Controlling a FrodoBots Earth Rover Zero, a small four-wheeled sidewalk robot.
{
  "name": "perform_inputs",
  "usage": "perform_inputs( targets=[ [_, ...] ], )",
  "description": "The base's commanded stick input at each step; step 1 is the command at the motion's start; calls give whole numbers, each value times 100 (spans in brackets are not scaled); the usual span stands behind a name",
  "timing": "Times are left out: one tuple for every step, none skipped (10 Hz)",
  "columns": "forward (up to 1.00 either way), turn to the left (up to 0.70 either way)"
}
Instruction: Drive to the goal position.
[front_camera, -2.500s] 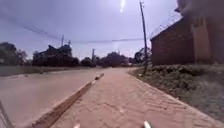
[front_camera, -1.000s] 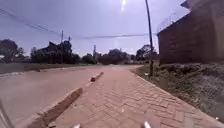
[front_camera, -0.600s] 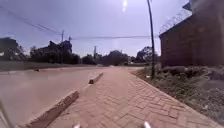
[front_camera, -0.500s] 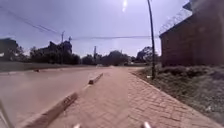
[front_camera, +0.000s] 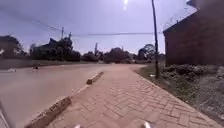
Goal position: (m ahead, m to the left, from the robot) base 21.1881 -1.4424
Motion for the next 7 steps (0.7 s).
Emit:
perform_inputs(
  targets=[
    [70, 0],
    [70, 0],
    [70, 0],
    [0, 0],
    [0, 0],
    [0, 0],
    [0, 0]
  ],
)
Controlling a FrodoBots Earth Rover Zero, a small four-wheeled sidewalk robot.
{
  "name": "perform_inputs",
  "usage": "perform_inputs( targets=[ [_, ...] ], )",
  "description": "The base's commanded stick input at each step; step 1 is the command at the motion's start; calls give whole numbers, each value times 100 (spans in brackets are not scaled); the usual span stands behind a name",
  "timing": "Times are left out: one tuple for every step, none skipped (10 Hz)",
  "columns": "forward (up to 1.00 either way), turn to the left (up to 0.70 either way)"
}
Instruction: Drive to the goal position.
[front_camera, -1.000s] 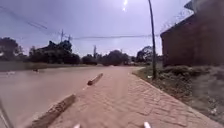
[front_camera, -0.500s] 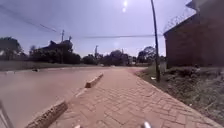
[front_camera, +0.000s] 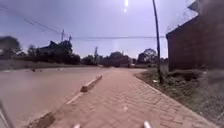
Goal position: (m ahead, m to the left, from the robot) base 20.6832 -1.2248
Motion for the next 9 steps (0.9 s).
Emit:
perform_inputs(
  targets=[
    [0, 0],
    [0, 0],
    [0, 0],
    [0, 0],
    [0, 0],
    [24, 0],
    [58, 0],
    [70, 0],
    [70, 0]
  ],
)
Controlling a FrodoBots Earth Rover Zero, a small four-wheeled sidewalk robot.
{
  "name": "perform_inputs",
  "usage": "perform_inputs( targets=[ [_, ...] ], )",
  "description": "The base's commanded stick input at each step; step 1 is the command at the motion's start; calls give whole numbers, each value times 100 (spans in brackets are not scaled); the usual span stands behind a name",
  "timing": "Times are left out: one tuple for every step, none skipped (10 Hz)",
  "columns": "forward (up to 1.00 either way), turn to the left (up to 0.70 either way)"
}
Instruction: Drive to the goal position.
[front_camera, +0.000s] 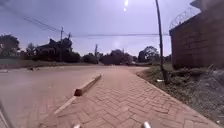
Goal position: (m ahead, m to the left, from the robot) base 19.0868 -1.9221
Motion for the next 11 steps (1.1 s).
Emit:
perform_inputs(
  targets=[
    [70, 0],
    [70, 0],
    [70, 0],
    [70, 0],
    [70, 0],
    [70, 0],
    [70, 0],
    [70, 0],
    [70, 0],
    [70, 0],
    [70, 0]
  ],
)
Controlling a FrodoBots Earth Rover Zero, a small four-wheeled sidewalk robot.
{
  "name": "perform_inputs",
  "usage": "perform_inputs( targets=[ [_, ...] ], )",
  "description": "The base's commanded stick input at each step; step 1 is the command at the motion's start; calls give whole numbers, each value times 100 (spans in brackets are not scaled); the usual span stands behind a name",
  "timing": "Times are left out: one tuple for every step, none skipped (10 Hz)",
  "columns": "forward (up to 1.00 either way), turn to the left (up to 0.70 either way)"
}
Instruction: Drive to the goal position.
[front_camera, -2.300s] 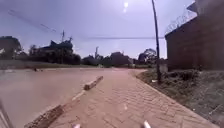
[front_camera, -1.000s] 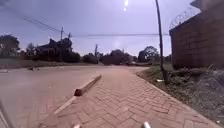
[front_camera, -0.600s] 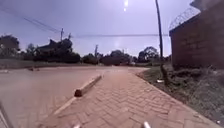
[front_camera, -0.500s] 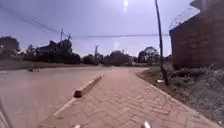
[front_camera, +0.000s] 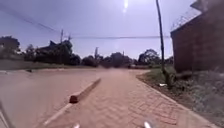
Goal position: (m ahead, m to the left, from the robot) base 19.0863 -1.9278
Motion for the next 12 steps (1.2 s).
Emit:
perform_inputs(
  targets=[
    [70, 0],
    [70, 0],
    [70, 0],
    [70, 0],
    [70, 0],
    [70, 0],
    [70, 0],
    [70, 0],
    [70, 0],
    [70, -17],
    [70, -34],
    [70, -35]
  ],
)
